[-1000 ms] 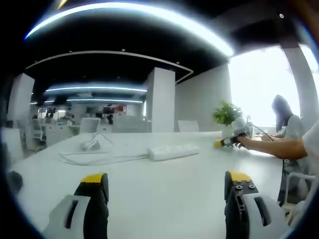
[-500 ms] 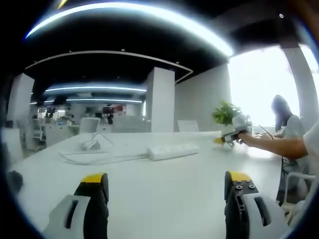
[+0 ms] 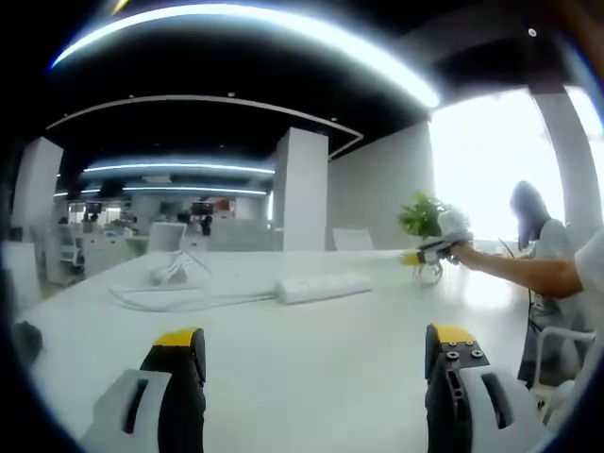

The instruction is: Straighten the power strip on the desk, plug the charger into it

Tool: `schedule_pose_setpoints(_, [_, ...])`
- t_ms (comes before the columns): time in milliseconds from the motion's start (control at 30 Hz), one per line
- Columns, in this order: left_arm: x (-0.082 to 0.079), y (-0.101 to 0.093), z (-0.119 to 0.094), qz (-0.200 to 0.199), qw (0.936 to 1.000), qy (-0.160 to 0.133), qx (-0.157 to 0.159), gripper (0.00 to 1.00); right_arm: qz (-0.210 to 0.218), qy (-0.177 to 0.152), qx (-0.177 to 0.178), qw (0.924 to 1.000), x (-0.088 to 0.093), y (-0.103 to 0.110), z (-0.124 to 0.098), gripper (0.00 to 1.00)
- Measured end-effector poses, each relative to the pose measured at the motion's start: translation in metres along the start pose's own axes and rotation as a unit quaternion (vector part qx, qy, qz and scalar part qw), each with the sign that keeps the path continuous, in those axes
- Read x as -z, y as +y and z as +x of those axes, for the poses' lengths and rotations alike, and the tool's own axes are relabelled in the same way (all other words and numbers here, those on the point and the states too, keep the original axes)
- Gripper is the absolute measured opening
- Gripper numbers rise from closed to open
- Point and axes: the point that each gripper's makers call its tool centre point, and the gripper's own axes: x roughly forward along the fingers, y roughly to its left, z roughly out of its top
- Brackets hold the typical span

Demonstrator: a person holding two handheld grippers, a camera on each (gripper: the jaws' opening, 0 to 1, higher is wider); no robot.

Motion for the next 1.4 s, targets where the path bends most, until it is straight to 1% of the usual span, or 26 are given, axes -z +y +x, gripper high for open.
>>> schedule_pose_setpoints(200, [-0.001, 0.002, -0.003, -0.001, 1.0000, -0.002, -0.003, 0.99, -0.021, -0.006, -0.005, 0.9998, -0.015, 0.005, -0.002, 0.27])
schedule_pose_setpoints(467, [-0.001, 0.002, -0.005, -0.002, 1.0000, -0.003, -0.001, 0.99, -0.059, -0.014, -0.017, 0.9980, -0.041, 0.029, -0.011, 0.27])
schedule_pose_setpoints(667, [0.001, 0.003, -0.006, -0.002, 1.0000, 0.000, 0.000, 0.99, -0.067, -0.028, -0.024, 0.9971, -0.055, 0.043, -0.016, 0.27])
schedule_pose_setpoints(800, [0.001, 0.003, -0.007, -0.002, 1.0000, 0.000, -0.001, 0.99, -0.067, -0.036, -0.028, 0.9967, -0.064, 0.049, -0.017, 0.27])
schedule_pose_setpoints(1000, [0.002, 0.004, -0.009, -0.002, 1.0000, 0.003, -0.004, 0.99, -0.074, -0.041, -0.033, 0.9959, -0.074, 0.058, -0.020, 0.27])
schedule_pose_setpoints(1200, [0.000, 0.005, -0.009, -0.003, 1.0000, 0.000, -0.004, 0.99, -0.084, -0.043, -0.036, 0.9948, -0.085, 0.063, -0.021, 0.27])
schedule_pose_setpoints(1400, [0.000, 0.005, -0.010, -0.004, 1.0000, 0.001, -0.003, 0.99, -0.083, -0.051, -0.041, 0.9944, -0.093, 0.067, -0.021, 0.27])
